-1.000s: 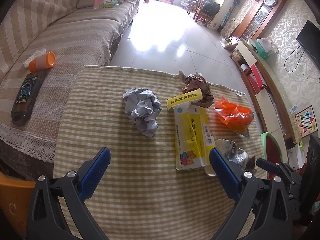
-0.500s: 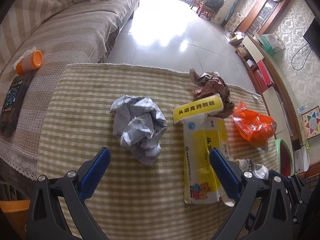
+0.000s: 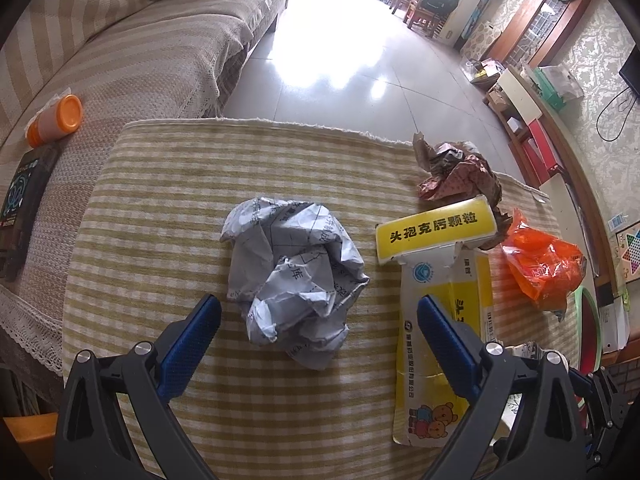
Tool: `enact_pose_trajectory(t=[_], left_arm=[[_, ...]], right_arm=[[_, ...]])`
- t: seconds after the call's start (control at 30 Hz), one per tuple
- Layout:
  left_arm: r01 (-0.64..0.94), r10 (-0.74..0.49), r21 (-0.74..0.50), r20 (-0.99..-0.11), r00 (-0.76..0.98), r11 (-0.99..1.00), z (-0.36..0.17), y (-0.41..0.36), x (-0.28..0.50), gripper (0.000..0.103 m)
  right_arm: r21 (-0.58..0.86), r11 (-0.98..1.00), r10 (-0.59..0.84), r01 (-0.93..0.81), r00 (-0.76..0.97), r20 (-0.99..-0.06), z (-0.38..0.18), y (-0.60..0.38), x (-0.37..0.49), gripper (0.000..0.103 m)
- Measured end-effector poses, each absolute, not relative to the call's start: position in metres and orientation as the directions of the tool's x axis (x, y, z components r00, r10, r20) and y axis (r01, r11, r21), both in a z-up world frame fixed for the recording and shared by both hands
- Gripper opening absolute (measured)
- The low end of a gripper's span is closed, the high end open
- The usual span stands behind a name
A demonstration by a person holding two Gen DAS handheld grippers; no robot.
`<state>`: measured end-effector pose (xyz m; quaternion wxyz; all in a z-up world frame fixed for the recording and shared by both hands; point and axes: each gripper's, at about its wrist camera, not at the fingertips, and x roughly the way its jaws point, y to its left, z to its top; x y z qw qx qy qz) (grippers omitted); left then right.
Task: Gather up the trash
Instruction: 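Grasp the crumpled grey paper with the left tool while the right tool grasps the white printed wrapper, then lift the grey paper and white wrapper and carry both over the bin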
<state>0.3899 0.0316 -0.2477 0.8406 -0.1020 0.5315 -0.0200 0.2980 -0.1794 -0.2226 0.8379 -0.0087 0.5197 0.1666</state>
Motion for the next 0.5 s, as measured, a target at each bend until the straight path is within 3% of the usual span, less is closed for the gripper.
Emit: enact_pose_trajectory(t=[0.03, 0.1, 0.23, 0.33, 0.5], left_arm=[[-0.076, -0.146, -0.198, -0.888, 0.435, 0.977, -0.248, 0.032, 0.39, 0.087], [-0.083, -0.156, -0.211, -0.889, 0.431, 0.974, -0.25, 0.036, 0.392, 0.078], [-0.102, -0.147, -0.207, -0.898, 0.414, 0.973, -0.256, 0.042, 0.389, 0.043], [-0.111, -0.151, -0.216, -0.896, 0.418, 0.97, -0.254, 0.046, 0.383, 0.033], [-0.103, -0.156, -0.223, -0.884, 0.442, 0.969, -0.244, 0.048, 0.372, 0.028]], right_arm=[[0.168, 0.941, 0.28, -0.293, 0.396, -0.875, -0.223, -0.18, 0.298, 0.085], [0.173, 0.939, 0.283, -0.296, 0.384, -0.879, -0.223, -0.178, 0.297, 0.082], [0.18, 0.942, 0.284, -0.282, 0.389, -0.877, -0.22, -0.183, 0.293, 0.082], [0.187, 0.943, 0.288, -0.275, 0.396, -0.872, -0.216, -0.188, 0.29, 0.082], [0.191, 0.943, 0.293, -0.273, 0.408, -0.865, -0.208, -0.193, 0.284, 0.082]])
